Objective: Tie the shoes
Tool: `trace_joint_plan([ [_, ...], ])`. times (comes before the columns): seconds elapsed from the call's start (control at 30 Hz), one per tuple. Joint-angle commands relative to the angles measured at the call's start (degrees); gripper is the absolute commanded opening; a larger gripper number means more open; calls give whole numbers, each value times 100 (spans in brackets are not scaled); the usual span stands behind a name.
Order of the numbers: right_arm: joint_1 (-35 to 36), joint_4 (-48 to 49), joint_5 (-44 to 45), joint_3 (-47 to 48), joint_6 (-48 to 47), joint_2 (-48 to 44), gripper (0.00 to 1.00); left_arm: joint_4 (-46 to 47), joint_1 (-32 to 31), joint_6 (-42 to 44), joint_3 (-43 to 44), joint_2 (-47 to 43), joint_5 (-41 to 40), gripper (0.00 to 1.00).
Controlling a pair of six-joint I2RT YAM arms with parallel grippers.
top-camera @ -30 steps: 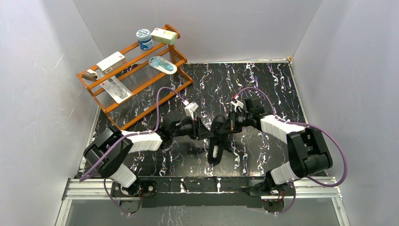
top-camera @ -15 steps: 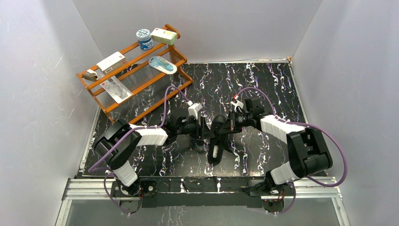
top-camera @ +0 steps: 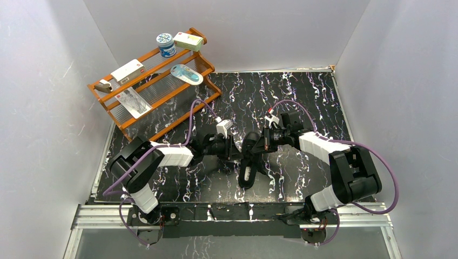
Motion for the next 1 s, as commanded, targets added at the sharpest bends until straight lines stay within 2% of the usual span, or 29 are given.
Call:
trace_joint_plan([
  [0.0, 22, 139, -105, 136, -4, -115, 0, 248, 25, -55, 106, 63, 255, 16],
  [0.07, 23, 12, -37, 225, -33, -149, 0, 33, 20, -28, 94, -75, 230, 6],
  [0.13, 23, -213, 104, 363, -97, -184, 0, -228, 25, 40, 68, -228, 254, 0],
  [0.3, 23, -1023, 790, 737, -304, -356, 0, -553, 20, -111, -148, -735, 450, 0],
  [0.5, 13, -1261, 1179, 833, -355, -366, 0, -1063, 21, -409, -312, -1106, 626, 0],
  [0.67, -3, -1316, 1456, 897, -109, -268, 0, -2024, 16, -724, -169, -917, 755, 0],
  [0.8, -67, -1627, 1964, 999, 246, -167, 0, -2401, 22, -1095, -168, -590, 793, 0],
  [0.97, -284, -2085, 2451, 1108, 488, -24, 0, -2773, 18, -1276, -250, -672, 402, 0],
])
